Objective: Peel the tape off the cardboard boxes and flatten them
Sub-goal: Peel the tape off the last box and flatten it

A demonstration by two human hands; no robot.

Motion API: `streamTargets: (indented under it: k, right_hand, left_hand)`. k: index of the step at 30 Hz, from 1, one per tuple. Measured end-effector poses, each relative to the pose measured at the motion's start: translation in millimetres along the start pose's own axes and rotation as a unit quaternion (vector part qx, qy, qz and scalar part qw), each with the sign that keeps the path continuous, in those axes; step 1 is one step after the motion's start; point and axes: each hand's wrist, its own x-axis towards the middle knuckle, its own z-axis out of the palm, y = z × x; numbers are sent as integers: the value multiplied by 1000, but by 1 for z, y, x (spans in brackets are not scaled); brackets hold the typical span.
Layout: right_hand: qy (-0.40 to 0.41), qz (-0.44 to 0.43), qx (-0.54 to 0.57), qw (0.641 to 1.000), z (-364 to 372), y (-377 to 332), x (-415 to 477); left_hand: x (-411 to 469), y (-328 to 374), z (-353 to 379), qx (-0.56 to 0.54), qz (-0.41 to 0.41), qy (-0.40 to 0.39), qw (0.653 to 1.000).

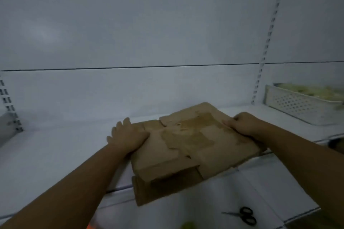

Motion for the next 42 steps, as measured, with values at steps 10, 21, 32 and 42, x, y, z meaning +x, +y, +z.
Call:
streamTargets:
  k: [10, 21, 32, 42]
  right_hand:
    - [73, 95, 240, 963, -95, 115, -70]
    - [233, 159, 222, 933, -252, 303, -199]
    - [346, 232, -25, 909, -324, 454, -245]
    - [359, 358, -116, 854, -375, 541, -221]
  left_hand:
    - [-44, 109, 49, -360, 13, -178, 916]
    - [-171, 326, 151, -474, -44, -423, 771]
    - [-248, 475, 278, -442, -18, -473, 762]
    - [-213, 605, 407, -428, 37, -551, 715]
